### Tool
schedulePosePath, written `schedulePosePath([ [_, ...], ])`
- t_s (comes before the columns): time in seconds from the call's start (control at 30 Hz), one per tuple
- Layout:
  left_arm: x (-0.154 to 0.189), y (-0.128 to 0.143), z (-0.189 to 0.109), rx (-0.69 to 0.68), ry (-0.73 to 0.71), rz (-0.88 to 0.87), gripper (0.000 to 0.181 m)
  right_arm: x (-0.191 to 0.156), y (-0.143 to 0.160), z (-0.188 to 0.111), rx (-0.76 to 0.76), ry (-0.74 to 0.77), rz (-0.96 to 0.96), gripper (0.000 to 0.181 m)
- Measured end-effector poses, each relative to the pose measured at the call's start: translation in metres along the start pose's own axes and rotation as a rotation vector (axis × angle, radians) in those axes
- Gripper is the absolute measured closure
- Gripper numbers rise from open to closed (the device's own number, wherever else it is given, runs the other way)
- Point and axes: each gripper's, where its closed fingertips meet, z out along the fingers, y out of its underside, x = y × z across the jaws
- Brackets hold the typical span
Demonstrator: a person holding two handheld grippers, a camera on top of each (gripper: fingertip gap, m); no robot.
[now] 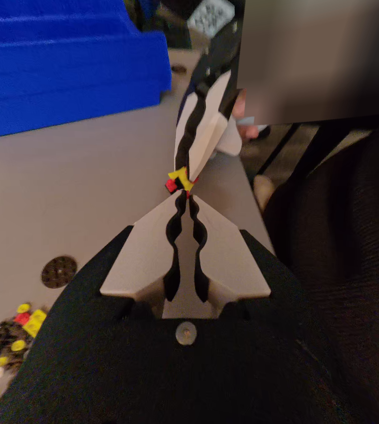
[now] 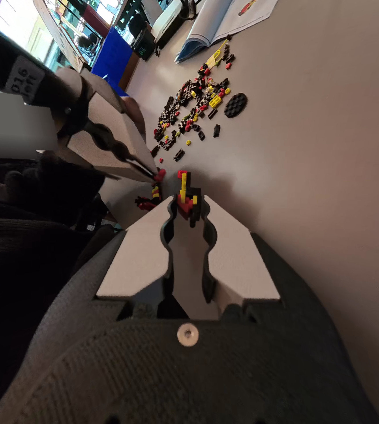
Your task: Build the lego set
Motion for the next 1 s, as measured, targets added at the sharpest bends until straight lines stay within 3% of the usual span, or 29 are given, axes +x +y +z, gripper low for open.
schedulePosePath([
  [0.13,0.009,-0.014,-0.017,0.200,0.046,-0.131,0.181,-0.015,-0.001,0.004,0.012,-0.080,0.033,0.163],
  [0.23,0.020,-0.013,-0.025,0.262,0.094,-0.118,0.181,-0.028,0.003,0.006,-0.001,-0.164,0.084,0.163],
  [0.4,0.046,0.001,-0.026,0.172,0.182,0.031,0.181,-0.049,0.013,0.004,-0.053,-0.371,0.302,0.163],
  [0.5,0.050,0.006,-0.022,0.140,0.183,0.055,0.181,-0.047,0.022,0.005,-0.100,-0.405,0.390,0.163],
  [0.63,0.038,0.018,-0.013,0.064,0.111,0.053,0.181,-0.035,0.030,0.009,-0.141,-0.312,0.333,0.163],
  [0.87,0.041,0.034,-0.002,-0.040,0.121,0.040,0.181,0.013,-0.006,-0.027,0.018,-0.085,0.199,0.163],
  [1.0,0.036,0.042,0.008,-0.116,0.066,0.025,0.181,0.016,-0.006,-0.029,0.018,-0.052,0.159,0.163],
])
